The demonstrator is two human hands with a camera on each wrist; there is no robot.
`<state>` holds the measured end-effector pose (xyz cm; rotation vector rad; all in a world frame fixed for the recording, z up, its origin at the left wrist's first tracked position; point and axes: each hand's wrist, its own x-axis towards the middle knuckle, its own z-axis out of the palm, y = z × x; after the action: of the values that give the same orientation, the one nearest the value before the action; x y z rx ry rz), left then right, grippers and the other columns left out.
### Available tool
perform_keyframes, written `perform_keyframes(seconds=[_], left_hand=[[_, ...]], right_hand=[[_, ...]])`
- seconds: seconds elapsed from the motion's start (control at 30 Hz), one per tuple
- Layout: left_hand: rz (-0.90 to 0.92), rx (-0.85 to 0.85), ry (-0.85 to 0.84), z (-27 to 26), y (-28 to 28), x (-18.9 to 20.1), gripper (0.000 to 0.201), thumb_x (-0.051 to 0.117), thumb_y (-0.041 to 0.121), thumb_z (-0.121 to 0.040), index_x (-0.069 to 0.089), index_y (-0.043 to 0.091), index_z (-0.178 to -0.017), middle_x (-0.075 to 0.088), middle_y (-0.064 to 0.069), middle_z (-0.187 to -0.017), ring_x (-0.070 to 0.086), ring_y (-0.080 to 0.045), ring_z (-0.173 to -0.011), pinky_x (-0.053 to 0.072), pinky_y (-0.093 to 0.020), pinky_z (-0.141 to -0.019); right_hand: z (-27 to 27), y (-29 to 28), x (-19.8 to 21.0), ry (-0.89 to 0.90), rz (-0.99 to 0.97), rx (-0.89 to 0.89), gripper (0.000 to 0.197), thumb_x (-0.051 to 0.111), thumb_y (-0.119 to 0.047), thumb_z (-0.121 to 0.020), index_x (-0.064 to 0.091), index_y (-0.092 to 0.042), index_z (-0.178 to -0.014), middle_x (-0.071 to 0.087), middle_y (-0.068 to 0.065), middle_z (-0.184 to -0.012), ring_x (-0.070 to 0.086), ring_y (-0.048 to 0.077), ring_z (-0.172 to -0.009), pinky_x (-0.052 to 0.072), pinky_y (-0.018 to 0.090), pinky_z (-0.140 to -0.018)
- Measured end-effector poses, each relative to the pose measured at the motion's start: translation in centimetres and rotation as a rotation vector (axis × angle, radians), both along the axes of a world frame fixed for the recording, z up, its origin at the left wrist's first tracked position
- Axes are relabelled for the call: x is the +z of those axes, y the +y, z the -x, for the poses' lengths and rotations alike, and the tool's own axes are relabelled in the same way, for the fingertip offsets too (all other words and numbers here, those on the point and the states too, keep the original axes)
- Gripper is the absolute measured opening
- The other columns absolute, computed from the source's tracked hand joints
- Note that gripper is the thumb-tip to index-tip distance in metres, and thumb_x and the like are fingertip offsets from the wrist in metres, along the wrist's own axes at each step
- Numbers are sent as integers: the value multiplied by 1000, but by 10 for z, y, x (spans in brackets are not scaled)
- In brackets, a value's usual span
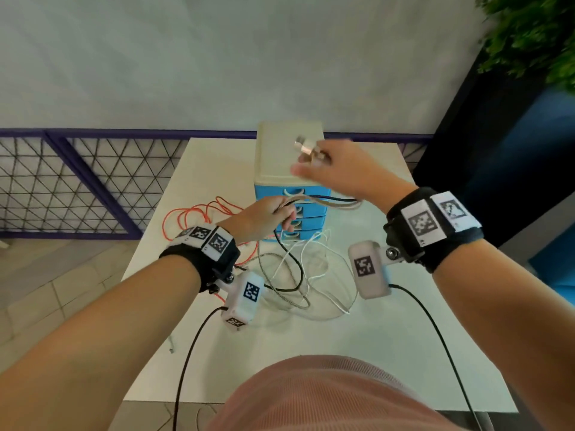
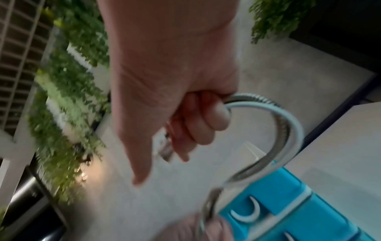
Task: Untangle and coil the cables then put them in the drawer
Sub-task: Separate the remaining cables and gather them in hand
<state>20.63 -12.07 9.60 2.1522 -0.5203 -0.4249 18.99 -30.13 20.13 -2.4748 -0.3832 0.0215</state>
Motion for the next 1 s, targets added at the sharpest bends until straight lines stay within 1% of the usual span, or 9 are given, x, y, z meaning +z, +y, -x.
perform_keyframes(seconds=[0.07,0.23,0.3,0.43,0.53,0.67,0.77,0.87,1.0], left_hand=[[27,-24,-54,2,-2,13,21,36,21,-101,57,17,-100,56,3,-69,60,-12,-71,50,-33,-79],[94,-13,-93,8,1,25,18,43,26,-99,59,17,-98,58,17,-58,49,1,-55,40,-14,-60],[71,-29,-97,11,3,24,16,41,25,-100,56,20,-95,60,20,-62,52,4,-58,43,-13,-64],[59,-27,-98,8,10,11,18,39,22,-99,55,19,-90,54,9,-70,64,-9,-78,50,-32,-82],[52,15,-46,7,3,2,20,41,18,-99,55,4,-98,56,5,-74,62,-6,-77,48,-29,-82],[12,-29,-23,9,0,-7,16,39,11,-98,53,6,-92,57,3,-78,55,6,-65,42,-13,-69],[-169,-58,-6,15,11,-25,22,42,14,-97,61,8,-88,62,4,-83,60,-4,-79,45,-23,-77],[-230,-9,32,20,23,-41,23,41,22,-95,62,19,-85,67,-6,-101,59,-28,-108,42,-46,-99],[-215,57,36,19,26,-32,24,42,23,-97,60,27,-81,67,2,-103,60,-19,-106,41,-44,-101]], right_hand=[[1,4,-17,161,267,134,51,64,-56,-82,63,-19,-118,65,-1,-110,60,19,-101,44,28,-80],[2,5,-21,299,198,69,42,59,-46,-90,58,-8,-74,50,7,-65,44,20,-59,33,28,-53],[3,3,-13,287,-11,-27,40,56,-46,-92,54,-13,-69,47,2,-58,39,14,-48,32,25,-48],[0,-4,7,254,-544,-165,33,53,-40,-95,53,-17,-72,40,-7,-46,28,8,-36,25,20,-36],[-1,-2,14,267,-748,-206,32,52,-38,-96,50,-19,-70,37,-9,-44,25,8,-39,23,20,-37],[-2,4,11,273,-1033,-228,33,48,-37,-98,46,-18,-71,32,-9,-44,23,6,-36,19,19,-34],[-6,-3,21,218,-1326,-224,35,43,-34,-101,44,-17,-70,28,-8,-43,21,5,-32,18,18,-31],[-11,-11,32,162,-1329,-206,35,41,-32,-102,44,-17,-70,28,-7,-43,22,6,-31,18,18,-32],[-10,-9,25,105,-1315,-249,36,42,-32,-101,44,-17,-69,30,-8,-41,22,7,-31,19,18,-33]])
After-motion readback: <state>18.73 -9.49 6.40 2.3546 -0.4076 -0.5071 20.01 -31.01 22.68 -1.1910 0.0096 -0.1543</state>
